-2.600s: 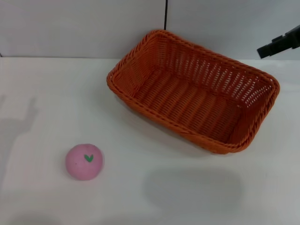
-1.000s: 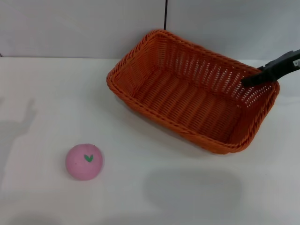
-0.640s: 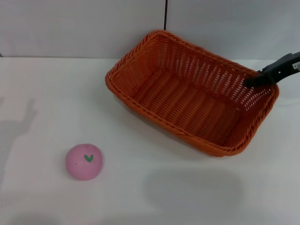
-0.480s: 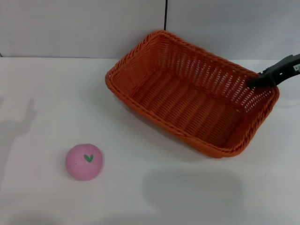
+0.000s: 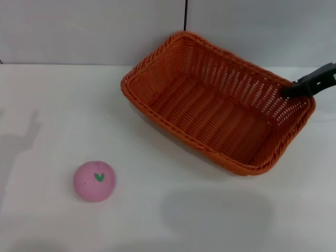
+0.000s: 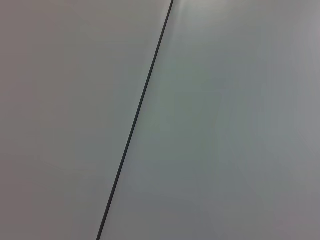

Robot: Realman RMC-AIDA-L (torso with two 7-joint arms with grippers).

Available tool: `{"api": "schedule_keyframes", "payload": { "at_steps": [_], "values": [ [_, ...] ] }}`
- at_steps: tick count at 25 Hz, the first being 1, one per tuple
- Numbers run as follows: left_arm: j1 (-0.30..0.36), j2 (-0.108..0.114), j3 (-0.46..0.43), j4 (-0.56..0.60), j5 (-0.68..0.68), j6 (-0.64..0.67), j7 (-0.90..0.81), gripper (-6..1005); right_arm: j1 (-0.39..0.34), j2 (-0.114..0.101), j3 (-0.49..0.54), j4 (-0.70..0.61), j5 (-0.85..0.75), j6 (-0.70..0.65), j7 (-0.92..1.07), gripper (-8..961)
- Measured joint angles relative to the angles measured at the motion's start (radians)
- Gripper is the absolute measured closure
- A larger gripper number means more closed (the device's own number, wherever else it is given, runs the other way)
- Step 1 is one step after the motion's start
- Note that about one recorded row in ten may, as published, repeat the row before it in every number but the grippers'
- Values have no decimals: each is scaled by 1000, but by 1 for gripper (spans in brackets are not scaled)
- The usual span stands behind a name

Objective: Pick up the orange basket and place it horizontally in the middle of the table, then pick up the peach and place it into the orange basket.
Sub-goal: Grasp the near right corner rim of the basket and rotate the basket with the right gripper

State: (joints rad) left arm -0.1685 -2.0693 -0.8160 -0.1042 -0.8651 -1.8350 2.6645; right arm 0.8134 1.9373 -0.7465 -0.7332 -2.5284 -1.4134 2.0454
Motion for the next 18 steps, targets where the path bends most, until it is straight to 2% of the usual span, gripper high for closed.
{"api": "schedule_keyframes", "payload": {
  "at_steps": [5, 12, 18],
  "values": [
    [0, 0, 0, 0, 0, 6, 0, 153, -21, -29, 4, 7, 97, -22, -27, 780],
    [0, 0, 0, 0, 0, 9, 0, 152, -39, -73, 4, 8, 229, -142, -79, 781],
    [-6, -1, 0, -1, 0, 23, -1, 152, -36, -87, 10, 5, 269, -206, -97, 781]
  ]
}}
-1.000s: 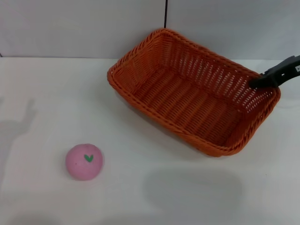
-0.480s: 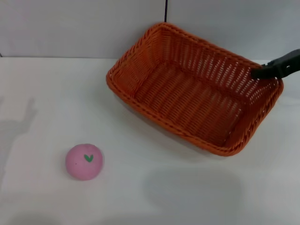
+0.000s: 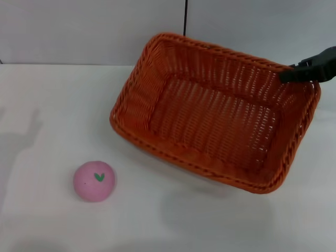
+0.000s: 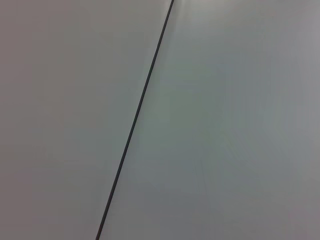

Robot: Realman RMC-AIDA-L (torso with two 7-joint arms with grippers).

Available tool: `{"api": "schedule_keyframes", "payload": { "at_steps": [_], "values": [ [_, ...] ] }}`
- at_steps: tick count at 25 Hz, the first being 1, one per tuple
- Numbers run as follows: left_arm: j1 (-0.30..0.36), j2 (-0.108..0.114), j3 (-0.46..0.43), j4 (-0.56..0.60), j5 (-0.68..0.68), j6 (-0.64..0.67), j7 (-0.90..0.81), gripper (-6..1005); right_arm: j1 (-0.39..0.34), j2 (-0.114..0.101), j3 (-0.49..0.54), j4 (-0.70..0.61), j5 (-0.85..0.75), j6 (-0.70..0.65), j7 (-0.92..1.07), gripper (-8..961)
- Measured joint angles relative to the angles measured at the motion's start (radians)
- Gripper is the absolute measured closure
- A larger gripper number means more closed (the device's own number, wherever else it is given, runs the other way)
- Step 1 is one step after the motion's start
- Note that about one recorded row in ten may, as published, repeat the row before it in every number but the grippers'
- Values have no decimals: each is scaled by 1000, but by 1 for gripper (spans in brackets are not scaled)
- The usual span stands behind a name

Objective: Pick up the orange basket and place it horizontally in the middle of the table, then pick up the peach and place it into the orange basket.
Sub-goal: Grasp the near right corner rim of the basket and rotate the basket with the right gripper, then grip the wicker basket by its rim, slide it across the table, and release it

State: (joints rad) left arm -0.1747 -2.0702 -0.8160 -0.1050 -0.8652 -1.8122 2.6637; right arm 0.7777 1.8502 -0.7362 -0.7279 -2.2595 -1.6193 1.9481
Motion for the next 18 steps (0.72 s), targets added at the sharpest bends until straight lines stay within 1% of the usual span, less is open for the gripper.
{"api": "schedule_keyframes", "payload": {
  "at_steps": [4, 7, 11, 15, 18],
  "values": [
    [0, -1, 0, -1, 0, 1, 0, 152, 4, -3, 33, -4, 11, -39, -30, 782],
    [0, -1, 0, -1, 0, 2, 0, 152, 8, -11, 53, -4, 26, -79, -62, 782],
    [0, -1, 0, -1, -1, 6, -1, 152, 17, -29, 57, 3, 35, -135, -114, 782],
    [0, -1, 0, -2, 0, 9, -2, 152, 25, -37, 57, 4, 45, -186, -166, 782],
    [-1, 0, 0, -5, 0, 10, -2, 152, 29, -38, 57, 5, 55, -213, -202, 782]
  ]
}}
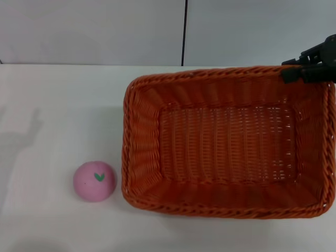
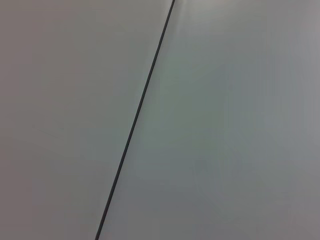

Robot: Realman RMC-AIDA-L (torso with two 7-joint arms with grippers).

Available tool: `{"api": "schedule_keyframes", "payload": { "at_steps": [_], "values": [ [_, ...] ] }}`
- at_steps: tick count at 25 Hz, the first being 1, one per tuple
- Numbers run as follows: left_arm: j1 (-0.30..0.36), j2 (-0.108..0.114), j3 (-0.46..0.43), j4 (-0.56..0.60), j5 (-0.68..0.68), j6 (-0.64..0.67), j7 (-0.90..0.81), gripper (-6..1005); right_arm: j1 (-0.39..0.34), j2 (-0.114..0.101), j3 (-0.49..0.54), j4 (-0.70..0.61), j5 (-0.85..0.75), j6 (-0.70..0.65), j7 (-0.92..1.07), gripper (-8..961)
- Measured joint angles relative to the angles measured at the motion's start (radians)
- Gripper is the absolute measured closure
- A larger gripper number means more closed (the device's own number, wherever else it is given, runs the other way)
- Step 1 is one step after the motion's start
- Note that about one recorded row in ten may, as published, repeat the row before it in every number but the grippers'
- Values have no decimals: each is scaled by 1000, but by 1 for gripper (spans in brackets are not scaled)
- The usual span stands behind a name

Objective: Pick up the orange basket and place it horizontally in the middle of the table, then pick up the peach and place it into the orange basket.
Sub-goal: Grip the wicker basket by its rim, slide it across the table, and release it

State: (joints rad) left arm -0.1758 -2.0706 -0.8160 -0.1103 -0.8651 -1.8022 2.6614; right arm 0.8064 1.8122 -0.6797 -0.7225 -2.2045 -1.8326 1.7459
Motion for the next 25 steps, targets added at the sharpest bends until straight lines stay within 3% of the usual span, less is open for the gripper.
{"api": "schedule_keyframes", "payload": {
  "at_steps": [6, 14, 25],
  "values": [
    [-1, 1, 0, -3, 0, 3, 0, 152, 11, 4, -6, 43, 8, 8, -51, 783],
    [0, 0, 0, -5, 0, 13, 0, 155, 17, 29, -47, 84, -4, 78, -69, 783],
    [-2, 0, 3, -6, 0, 21, 0, 164, 29, 35, -101, 93, -7, 117, -73, 784]
  ]
}}
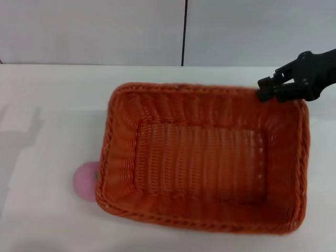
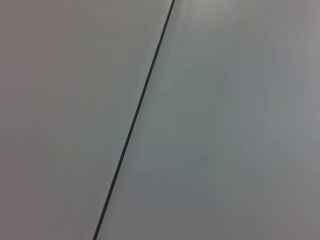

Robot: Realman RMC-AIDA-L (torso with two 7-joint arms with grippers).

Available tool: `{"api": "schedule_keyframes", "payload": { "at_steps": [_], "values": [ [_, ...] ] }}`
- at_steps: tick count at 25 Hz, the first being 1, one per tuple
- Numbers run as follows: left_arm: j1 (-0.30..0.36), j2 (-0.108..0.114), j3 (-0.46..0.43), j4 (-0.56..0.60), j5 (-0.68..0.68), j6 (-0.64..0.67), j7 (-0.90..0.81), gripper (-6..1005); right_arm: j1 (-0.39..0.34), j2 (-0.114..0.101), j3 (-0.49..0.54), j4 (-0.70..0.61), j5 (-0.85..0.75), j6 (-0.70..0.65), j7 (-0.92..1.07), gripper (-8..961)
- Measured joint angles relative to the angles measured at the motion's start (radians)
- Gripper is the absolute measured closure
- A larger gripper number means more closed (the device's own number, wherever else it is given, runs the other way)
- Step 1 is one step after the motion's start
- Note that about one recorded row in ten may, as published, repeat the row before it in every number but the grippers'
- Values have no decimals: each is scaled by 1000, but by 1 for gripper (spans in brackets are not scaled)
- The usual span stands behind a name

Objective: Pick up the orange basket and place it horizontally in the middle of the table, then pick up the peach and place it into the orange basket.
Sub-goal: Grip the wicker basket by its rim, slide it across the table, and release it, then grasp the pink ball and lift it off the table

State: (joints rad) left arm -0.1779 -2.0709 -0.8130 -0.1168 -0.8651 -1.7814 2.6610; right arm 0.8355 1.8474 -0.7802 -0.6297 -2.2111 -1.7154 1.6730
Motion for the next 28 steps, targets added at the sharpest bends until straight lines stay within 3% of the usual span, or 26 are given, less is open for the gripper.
{"api": "schedule_keyframes", "payload": {
  "at_steps": [7, 14, 20, 28],
  "values": [
    [0, 1, 1, 0, 0, 3, -13, 170, 0, 5, 2, 6, -1, 48, 3, 606],
    [0, 5, 26, 8, 0, 2, -14, 176, -54, 24, 82, -9, 78, 114, -42, 528],
    [18, 9, 96, 45, 0, -7, -22, 196, -224, 87, 263, -16, 404, 130, -195, 528],
    [18, 13, 253, 198, 0, -28, -88, 200, -476, 185, 298, -10, 816, 121, -380, 528]
  ]
}}
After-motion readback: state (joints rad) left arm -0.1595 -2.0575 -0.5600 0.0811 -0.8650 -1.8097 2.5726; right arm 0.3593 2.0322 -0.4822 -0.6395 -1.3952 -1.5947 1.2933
